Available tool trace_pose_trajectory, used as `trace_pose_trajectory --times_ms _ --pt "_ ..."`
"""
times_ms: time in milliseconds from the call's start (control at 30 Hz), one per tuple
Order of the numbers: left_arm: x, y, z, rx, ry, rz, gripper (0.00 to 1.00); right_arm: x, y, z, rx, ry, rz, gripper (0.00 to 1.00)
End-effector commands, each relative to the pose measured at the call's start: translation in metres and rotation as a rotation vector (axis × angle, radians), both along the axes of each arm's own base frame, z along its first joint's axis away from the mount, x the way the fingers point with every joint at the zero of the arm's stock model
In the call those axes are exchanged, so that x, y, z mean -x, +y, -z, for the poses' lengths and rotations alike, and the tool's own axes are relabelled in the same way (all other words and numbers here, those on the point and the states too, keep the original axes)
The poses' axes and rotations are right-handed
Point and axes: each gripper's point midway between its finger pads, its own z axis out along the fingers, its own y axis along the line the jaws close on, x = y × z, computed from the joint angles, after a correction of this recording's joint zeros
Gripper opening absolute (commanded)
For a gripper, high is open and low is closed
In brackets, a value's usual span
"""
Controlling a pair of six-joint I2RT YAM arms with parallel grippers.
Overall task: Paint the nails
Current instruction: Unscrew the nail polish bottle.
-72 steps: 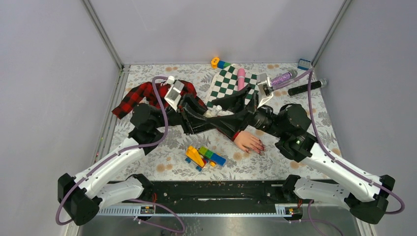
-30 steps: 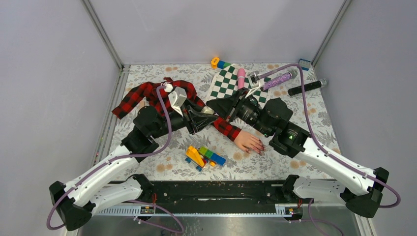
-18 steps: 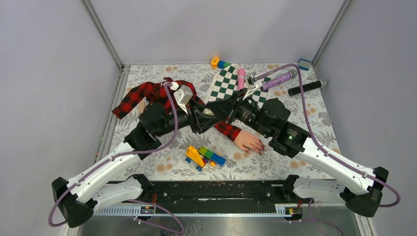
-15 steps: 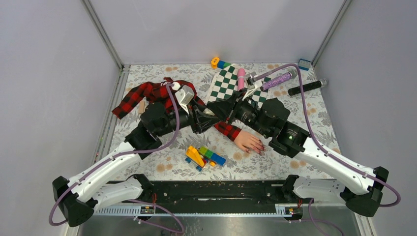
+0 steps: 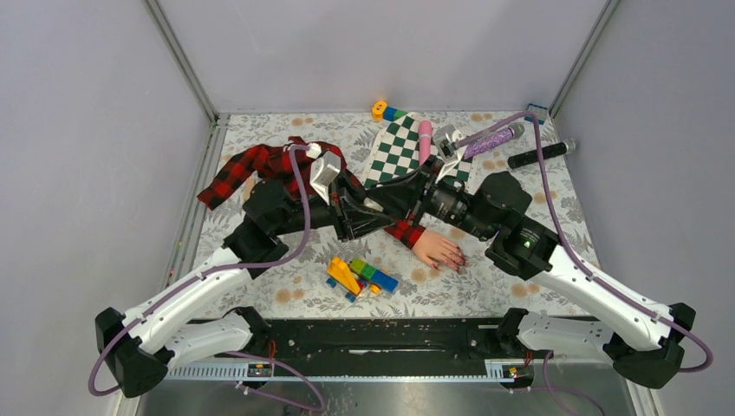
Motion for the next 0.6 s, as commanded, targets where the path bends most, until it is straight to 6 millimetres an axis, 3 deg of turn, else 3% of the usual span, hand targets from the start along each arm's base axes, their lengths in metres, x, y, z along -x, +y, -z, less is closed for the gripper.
trace_pose_trajectory --times_ms 0,167,333,433,567 --pt "0.044 0.008 -0.052 0.153 -0.057 0.236 0.0 0.066 -0.003 -0.052 -0.109 -0.247 -0.329 0.0" --pt "0.075 0.017 -0.061 0.193 -0.058 0.415 0.0 0.112 -0.006 -0.059 -0.124 -0.36 -0.58 0.0" --pt "0.094 0.025 -0.065 0.207 -0.061 0.521 0.0 0.151 -0.015 -0.067 -0.148 -0.431 -0.815 0.0" --pt "0.101 0.029 -0.067 0.216 -0.068 0.56 0.0 0.166 -0.021 -0.067 -0.145 -0.45 -0.919 0.0" --pt "0.104 0.031 -0.069 0.233 -0.056 0.588 0.0 0.17 -0.024 -0.068 -0.139 -0.458 -0.949 0.0"
